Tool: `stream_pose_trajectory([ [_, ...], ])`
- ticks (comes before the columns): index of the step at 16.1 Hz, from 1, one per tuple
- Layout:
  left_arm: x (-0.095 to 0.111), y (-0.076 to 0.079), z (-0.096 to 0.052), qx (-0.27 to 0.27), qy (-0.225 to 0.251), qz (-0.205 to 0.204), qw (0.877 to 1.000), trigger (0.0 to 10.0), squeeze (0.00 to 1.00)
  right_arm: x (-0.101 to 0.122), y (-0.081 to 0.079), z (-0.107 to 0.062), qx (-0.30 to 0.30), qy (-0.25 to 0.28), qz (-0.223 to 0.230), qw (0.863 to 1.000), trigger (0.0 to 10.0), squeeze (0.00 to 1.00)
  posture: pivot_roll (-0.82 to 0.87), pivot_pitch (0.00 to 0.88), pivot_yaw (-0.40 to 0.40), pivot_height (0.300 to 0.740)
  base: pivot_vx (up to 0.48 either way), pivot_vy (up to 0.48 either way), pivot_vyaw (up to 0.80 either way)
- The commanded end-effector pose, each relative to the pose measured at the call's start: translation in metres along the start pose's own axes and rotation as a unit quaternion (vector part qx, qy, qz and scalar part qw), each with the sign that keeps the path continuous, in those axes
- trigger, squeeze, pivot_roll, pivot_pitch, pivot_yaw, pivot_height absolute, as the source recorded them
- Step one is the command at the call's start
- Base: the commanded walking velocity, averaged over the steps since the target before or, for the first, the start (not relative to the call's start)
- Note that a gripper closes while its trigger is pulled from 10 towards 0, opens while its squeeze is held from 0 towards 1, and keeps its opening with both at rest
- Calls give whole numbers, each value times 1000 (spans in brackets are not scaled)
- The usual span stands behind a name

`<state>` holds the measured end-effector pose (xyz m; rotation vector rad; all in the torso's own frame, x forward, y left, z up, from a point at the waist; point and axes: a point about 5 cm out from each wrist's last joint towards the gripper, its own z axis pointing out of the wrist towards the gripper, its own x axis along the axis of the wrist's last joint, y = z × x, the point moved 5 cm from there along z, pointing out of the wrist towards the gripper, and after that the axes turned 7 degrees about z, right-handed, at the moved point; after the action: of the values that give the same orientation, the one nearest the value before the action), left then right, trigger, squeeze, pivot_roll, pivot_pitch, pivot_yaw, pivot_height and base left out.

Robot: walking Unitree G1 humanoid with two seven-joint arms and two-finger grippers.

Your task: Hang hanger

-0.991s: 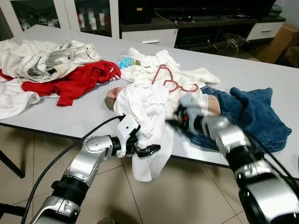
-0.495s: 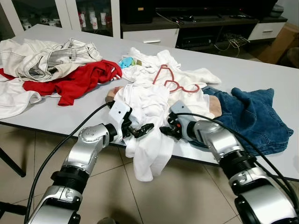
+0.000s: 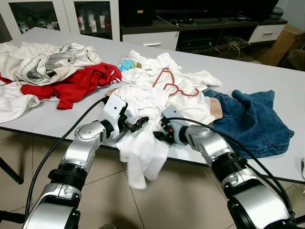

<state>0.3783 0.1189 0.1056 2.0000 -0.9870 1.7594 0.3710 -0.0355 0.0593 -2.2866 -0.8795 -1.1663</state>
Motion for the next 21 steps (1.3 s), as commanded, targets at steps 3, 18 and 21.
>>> stream_pose_trajectory([
  [3, -1, 12, 5, -13, 3, 3, 1000, 10000, 0, -14, -5, 10, -3, -26, 17, 999, 10000, 0, 54, 0, -99, 740, 0, 0, 0],
  [18, -16, 36, -6, -92, -31, 3, 995, 10000, 0, 47, 11, 12, -84, 126, 92, 984, 10000, 0, 71, 0, -101, 740, 0, 0, 0],
  [21, -32, 37, -6, -94, -76, -7, 993, 10000, 0, 75, -3, 7, -11, 194, 103, 976, 10000, 0, 62, 0, -94, 740, 0, 0, 0],
])
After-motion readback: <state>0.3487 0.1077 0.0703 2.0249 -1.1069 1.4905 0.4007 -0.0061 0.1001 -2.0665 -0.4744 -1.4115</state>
